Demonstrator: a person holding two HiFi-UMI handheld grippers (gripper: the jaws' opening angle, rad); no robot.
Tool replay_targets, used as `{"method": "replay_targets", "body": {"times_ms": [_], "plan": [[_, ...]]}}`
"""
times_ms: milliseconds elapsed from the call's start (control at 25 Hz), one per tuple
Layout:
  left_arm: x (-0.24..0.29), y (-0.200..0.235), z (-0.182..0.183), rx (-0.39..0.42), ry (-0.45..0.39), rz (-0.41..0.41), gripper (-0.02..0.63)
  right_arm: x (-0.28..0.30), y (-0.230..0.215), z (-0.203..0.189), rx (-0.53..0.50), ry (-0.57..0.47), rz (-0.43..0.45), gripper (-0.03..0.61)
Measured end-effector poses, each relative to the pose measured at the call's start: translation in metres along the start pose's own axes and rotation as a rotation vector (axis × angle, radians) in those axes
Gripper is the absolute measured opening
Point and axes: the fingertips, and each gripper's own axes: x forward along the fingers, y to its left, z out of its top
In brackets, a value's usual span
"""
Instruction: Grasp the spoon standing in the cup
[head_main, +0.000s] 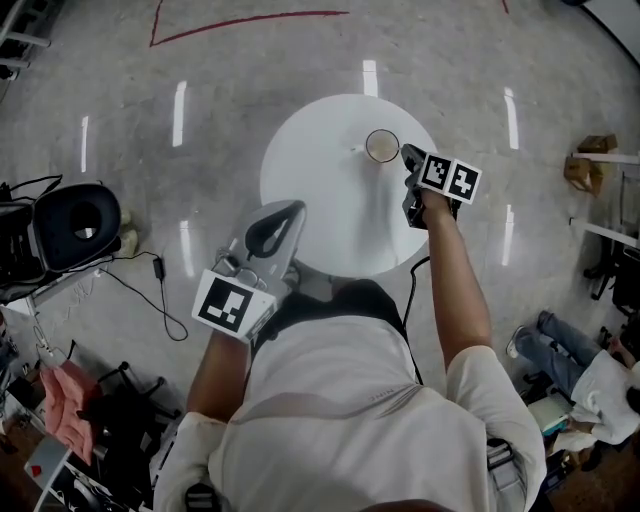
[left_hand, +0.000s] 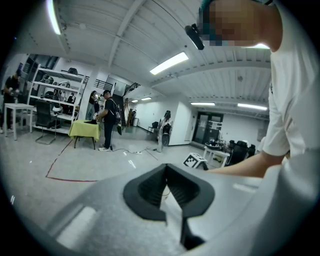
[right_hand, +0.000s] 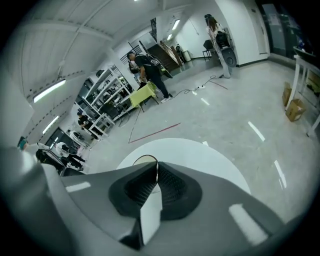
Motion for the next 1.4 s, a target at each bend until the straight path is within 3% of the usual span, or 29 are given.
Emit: {"method": "replay_targets", "body": {"times_ms": [240,680,880,1400], "plan": [[-0.014,0.001,0.008,0.032,-0.024,-0.015,0.003,-0.041,0.026,0.008,-0.087,-0.086,-0.025,0.011],[-0.053,-0.022,0.054,0.086,-0.106,-0.096,0.003,-0.174,0.11,0.022,-0.179,-0.333,0.001,0.011],[-0.077,-0.039,0.082,0.12,-0.162,-0.142,0.003,-0.242,0.157,0.015,-0.233,-0.439,0.012,0.011],[-0.113,-0.103,0.135,0.219,-0.269,-0.215,0.003,-0.396,0.221,-0.011,-0.397,-0.777,0.061,0.011]]}}
